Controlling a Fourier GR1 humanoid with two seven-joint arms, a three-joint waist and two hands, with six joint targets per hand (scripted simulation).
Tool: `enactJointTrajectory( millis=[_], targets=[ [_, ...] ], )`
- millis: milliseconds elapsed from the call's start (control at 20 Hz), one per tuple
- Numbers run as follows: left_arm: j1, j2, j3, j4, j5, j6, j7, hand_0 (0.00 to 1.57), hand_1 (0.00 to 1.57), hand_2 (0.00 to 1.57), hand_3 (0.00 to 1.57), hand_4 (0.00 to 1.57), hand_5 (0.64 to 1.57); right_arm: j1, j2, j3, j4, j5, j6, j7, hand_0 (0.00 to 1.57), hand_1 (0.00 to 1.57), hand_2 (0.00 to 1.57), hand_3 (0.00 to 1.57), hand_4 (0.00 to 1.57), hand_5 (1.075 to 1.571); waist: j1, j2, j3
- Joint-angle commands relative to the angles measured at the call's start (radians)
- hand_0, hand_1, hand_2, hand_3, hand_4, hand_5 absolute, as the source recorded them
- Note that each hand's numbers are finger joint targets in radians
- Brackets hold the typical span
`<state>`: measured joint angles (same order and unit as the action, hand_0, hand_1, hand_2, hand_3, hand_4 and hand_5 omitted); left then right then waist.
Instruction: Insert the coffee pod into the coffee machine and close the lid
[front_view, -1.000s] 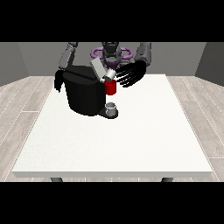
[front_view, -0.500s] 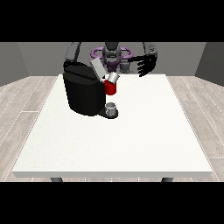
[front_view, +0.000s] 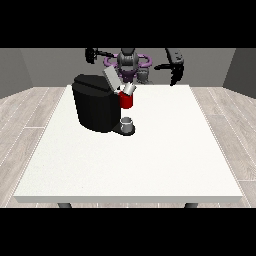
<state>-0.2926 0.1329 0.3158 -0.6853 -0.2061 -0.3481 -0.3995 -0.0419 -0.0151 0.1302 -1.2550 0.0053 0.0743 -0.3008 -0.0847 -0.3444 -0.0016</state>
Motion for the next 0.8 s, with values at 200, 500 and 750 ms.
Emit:
enactJointTrajectory(
  millis=[200, 500, 750],
  targets=[
    [0.136, 0.011, -0.011, -0.071, 0.030, -0.048, -0.002, 0.00, 0.00, 0.00, 0.00, 0.34, 1.571, -0.034, -0.037, 0.030, -0.288, 0.028, -0.042, 0.206, 0.00, 0.00, 0.00, 0.00, 0.25, 1.571, 0.035, -0.050, 0.0012],
    [0.141, -0.082, -0.094, -0.240, 0.054, -0.063, -0.012, 0.00, 0.00, 0.00, 0.00, 0.18, 1.571, -0.009, 0.014, 0.092, -0.272, 0.107, -0.222, 0.136, 0.00, 0.00, 0.00, 0.00, 0.34, 1.571, 0.158, 0.116, 0.0020],
    [0.091, -0.026, -0.068, -0.260, 0.099, -0.079, -0.078, 0.00, 0.00, 0.00, 0.00, 0.22, 1.571, -0.210, 0.015, 0.033, -0.262, 0.152, -0.215, 0.187, 0.00, 0.00, 0.00, 0.00, 0.27, 1.571, 0.139, 0.275, 0.0015]
  ],
)
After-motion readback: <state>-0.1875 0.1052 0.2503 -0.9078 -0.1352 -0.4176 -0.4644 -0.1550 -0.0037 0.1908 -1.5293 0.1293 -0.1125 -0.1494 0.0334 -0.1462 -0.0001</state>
